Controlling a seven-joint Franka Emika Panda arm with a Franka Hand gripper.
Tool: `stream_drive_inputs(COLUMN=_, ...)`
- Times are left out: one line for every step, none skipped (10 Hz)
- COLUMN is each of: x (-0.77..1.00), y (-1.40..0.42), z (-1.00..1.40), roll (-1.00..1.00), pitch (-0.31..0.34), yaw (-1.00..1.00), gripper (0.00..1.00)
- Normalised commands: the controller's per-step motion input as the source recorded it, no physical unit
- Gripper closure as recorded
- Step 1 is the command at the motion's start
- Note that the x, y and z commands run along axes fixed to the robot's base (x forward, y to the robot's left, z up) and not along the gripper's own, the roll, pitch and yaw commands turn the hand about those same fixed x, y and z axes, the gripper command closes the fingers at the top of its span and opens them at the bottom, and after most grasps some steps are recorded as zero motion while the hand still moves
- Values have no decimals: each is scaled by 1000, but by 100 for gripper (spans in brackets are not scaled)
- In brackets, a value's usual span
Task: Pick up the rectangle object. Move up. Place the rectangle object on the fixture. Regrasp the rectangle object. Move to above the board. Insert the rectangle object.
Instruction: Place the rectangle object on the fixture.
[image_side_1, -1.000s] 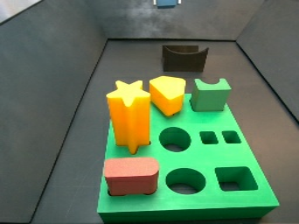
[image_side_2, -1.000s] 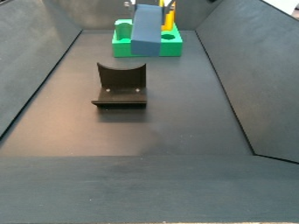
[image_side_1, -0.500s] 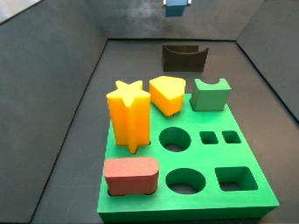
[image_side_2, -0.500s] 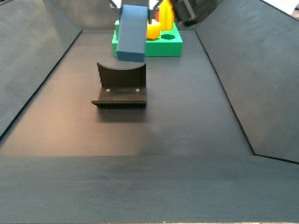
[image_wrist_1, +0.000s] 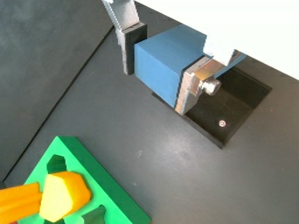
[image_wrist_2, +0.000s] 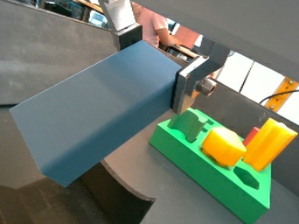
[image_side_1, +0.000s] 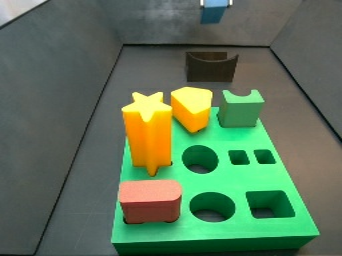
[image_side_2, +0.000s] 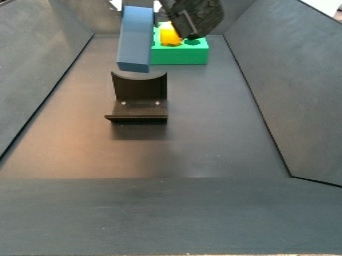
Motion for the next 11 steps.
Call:
stream_drive_inputs(x=141, y=138, z=-1000, roll=-1000, pitch=288, yaw=-79, gripper=100)
stream_drive_inputs(x=152, y=143, z=-1000, roll=-848, pitch=260, yaw=-152, gripper=100)
stream_drive_inputs(x=160, y=139, z=-1000, roll=-744, pitch=241, yaw=-176, gripper=100)
stream_drive_inputs(x=173, y=142, z=-1000, roll=-519, pitch=188, yaw=-212, gripper=100)
stream_drive_inputs(x=184, y=145, z=-1000, roll=-307, pitch=131, yaw=-232, gripper=100)
stream_drive_inputs(x=191, y=139, z=-1000, roll=-216, pitch=84, yaw=-233, gripper=100)
stream_drive_inputs(x=192, y=140, z=-1000, roll=-183, pitch=53, yaw=-227, gripper=100)
stream_drive_inputs(x=162, y=137, z=-795, roll=-138, pitch=-4, yaw=-199, gripper=100)
stream_drive_inputs(x=124, y=160, z=-730, roll=-120, pitch=-21, yaw=-183, gripper=100)
stream_drive_inputs(x=100, y=196, z=-663, roll=-99, pitch=-61, yaw=-154, gripper=100)
stream_drive_inputs(x=99, y=211, z=-638, roll=-95, pitch=-71, yaw=-129, gripper=100)
